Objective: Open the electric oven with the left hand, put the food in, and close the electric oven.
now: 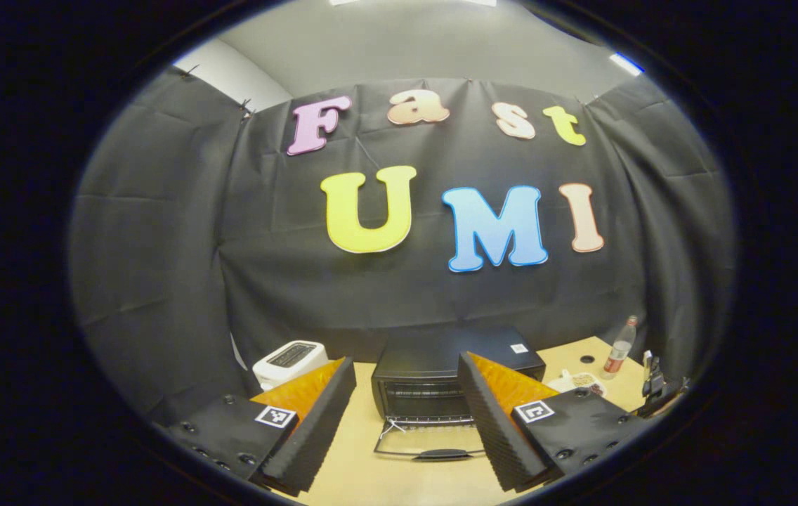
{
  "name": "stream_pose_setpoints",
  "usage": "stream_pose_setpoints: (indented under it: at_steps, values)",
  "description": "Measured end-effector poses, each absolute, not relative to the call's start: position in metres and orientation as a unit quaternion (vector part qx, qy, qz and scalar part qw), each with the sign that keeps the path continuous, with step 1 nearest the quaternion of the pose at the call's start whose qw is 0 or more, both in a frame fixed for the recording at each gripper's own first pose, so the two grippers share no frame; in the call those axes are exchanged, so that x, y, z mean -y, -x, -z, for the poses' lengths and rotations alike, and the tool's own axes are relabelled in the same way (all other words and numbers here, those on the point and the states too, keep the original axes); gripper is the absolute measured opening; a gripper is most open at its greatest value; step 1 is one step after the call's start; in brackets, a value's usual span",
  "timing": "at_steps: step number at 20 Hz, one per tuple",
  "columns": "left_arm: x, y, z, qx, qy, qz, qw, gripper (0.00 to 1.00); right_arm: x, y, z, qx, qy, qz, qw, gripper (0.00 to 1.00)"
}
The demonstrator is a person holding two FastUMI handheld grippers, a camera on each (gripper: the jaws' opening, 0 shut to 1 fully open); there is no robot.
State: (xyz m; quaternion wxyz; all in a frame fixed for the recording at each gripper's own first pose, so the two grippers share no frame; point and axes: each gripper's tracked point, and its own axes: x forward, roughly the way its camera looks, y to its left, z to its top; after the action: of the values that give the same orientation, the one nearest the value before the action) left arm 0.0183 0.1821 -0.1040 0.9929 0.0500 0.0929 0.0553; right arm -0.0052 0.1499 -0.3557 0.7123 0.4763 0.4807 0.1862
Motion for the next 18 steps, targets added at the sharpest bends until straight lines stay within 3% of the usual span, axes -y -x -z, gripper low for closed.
stream_pose_setpoints:
  at_steps: [10, 12, 13, 18]
  values:
    - [-0.186, -0.030, 0.097, -0.077, -0.031, 0.015, 0.996, 1.00, -0.169, -0.036, 0.267, -0.361, -0.578, -0.151, 0.716, 0.07]
    - [-0.196, -0.031, 0.092, -0.069, -0.024, 0.025, 0.997, 0.92, -0.178, -0.050, 0.252, -0.331, -0.600, -0.141, 0.714, 0.07]
    - [-0.203, -0.031, 0.088, -0.065, -0.021, 0.028, 0.997, 1.00, -0.182, -0.056, 0.246, -0.318, -0.609, -0.137, 0.714, 0.07]
    - [-0.229, -0.025, 0.085, -0.061, -0.007, 0.041, 0.997, 0.97, -0.217, -0.081, 0.237, -0.285, -0.623, -0.119, 0.718, 0.07]
